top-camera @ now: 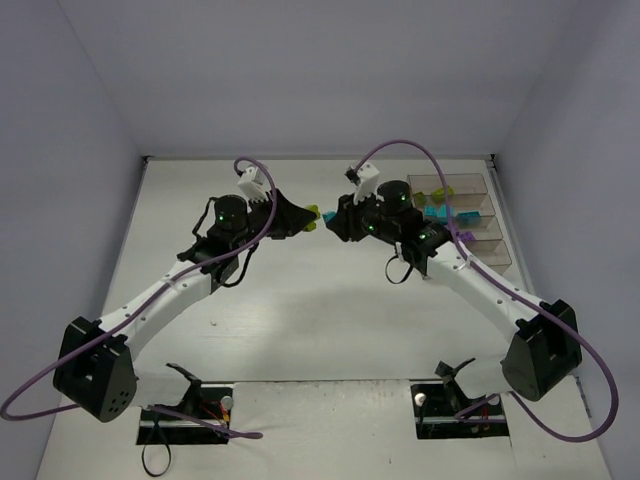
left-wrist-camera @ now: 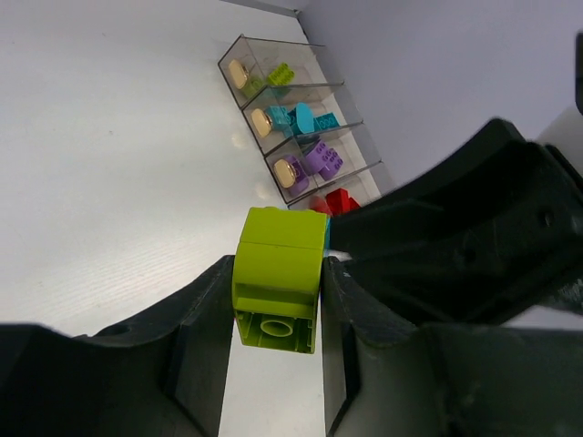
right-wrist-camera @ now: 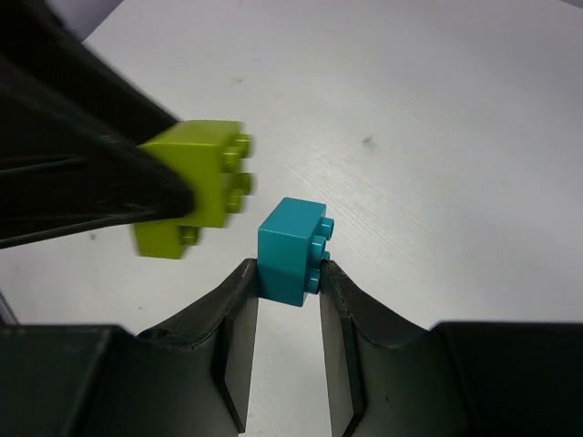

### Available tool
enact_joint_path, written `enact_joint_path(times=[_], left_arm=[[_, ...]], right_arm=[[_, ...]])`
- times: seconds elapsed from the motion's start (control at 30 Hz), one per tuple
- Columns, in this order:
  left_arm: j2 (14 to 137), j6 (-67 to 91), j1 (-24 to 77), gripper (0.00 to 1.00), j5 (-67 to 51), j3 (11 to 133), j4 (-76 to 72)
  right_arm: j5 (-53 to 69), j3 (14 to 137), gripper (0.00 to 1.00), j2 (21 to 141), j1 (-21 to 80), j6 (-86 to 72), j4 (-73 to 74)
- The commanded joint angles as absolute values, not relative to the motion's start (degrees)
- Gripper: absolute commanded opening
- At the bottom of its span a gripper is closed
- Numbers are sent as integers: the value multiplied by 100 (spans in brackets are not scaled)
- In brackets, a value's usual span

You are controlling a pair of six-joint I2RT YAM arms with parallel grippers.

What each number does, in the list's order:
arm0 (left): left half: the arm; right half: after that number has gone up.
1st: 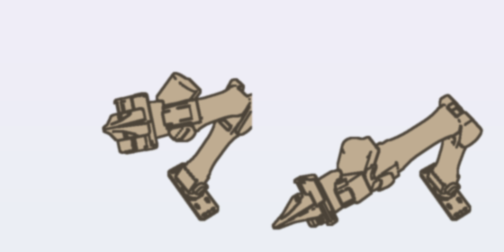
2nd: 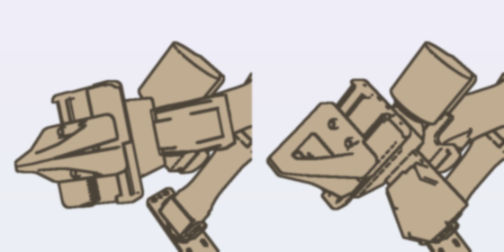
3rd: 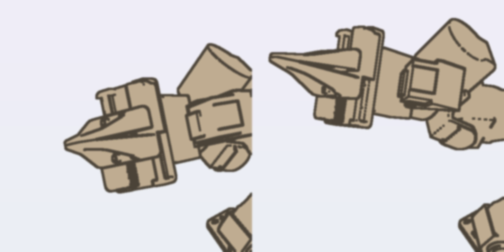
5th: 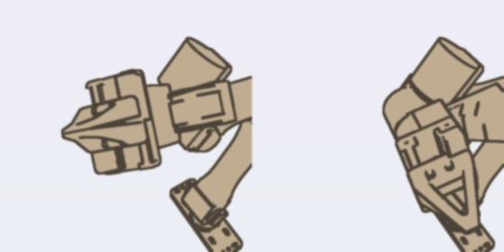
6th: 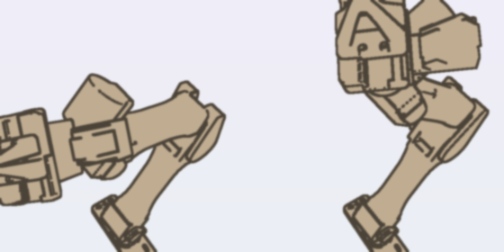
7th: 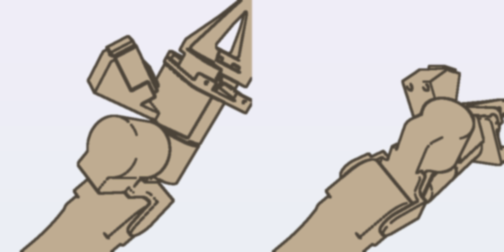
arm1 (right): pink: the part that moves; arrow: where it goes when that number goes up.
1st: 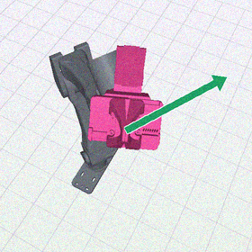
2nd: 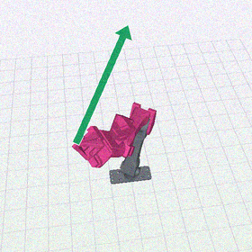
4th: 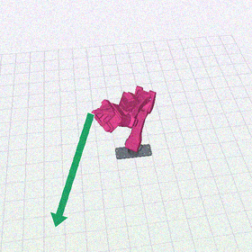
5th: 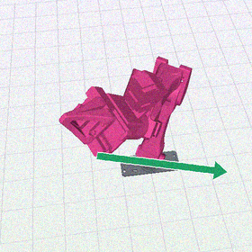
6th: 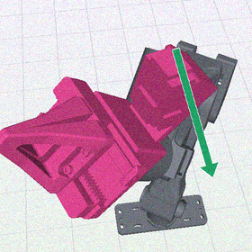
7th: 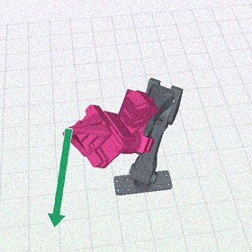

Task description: Sort the legos into containers by color

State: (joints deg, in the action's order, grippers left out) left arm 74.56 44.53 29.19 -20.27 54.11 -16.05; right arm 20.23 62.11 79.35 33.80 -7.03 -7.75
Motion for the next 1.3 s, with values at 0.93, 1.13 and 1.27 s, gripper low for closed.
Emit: enact_joint_path(times=[0.93,1.13,1.27], left_arm=[[6671,3349,2865,0,-3076,4966,-1362],[6820,3191,2865,0,-3313,5071,-1336],[6882,3120,2865,1,-3375,5080,-1371]], right_arm=[[721,7470,8,10230,-369,-2171,-290],[879,7725,21,10731,-369,-2153,-299],[1019,7822,35,10775,-369,-2031,-299]])
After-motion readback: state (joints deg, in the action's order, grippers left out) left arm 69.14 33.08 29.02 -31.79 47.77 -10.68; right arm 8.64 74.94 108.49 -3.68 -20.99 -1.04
